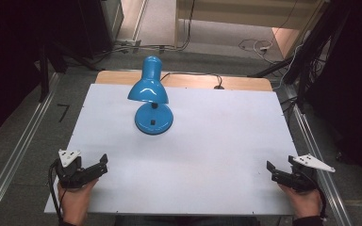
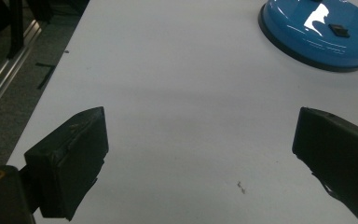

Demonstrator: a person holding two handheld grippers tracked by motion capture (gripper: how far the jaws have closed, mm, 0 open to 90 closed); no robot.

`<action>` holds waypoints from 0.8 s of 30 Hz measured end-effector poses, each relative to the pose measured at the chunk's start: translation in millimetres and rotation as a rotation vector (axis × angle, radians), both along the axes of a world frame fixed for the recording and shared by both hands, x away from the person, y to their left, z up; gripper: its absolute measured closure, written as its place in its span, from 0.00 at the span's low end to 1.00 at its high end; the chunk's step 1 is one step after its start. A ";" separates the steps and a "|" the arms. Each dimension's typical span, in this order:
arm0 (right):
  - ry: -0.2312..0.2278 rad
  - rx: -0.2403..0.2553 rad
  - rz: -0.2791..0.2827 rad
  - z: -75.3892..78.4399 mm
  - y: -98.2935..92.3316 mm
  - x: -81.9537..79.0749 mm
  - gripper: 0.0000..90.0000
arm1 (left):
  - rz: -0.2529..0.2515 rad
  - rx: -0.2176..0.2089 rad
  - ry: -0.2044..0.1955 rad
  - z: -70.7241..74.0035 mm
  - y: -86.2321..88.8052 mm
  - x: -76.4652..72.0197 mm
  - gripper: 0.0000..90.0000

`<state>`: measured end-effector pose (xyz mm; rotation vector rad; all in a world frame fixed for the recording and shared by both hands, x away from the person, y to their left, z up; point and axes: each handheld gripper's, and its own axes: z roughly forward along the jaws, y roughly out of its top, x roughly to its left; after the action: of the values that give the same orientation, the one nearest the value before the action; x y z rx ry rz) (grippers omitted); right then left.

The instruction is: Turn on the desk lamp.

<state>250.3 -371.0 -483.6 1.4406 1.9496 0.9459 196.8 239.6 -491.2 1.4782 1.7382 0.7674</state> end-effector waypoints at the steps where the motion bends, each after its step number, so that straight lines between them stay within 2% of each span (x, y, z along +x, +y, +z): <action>1: -0.002 -0.005 -0.007 0.0 0.4 -0.2 0.13 | 0.000 -0.001 -0.001 0.2 0.1 0.0 0.04; 6: -0.029 0.000 -0.018 0.7 -1.0 -0.9 0.13 | 0.003 -0.005 -0.008 1.1 1.2 1.0 0.04; 10: -0.026 0.006 -0.015 0.9 -4.5 -0.2 0.13 | 0.008 -0.004 -0.013 1.5 -0.3 3.3 0.04; 12: -0.024 0.021 -0.025 1.0 -7.1 -0.2 0.13 | 0.002 0.002 -0.011 2.5 -2.1 5.1 0.04; 17: -0.017 0.020 -0.026 0.0 -9.0 0.3 0.13 | -0.017 0.024 -0.014 4.3 -9.2 7.6 0.04; 24: -0.007 0.025 -0.034 -1.4 -9.7 1.4 0.13 | -0.035 0.014 -0.021 6.6 -14.7 11.8 0.04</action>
<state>251.7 -380.7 -485.0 1.4786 1.9085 0.9619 208.6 225.0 -484.6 1.5008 1.6903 0.7750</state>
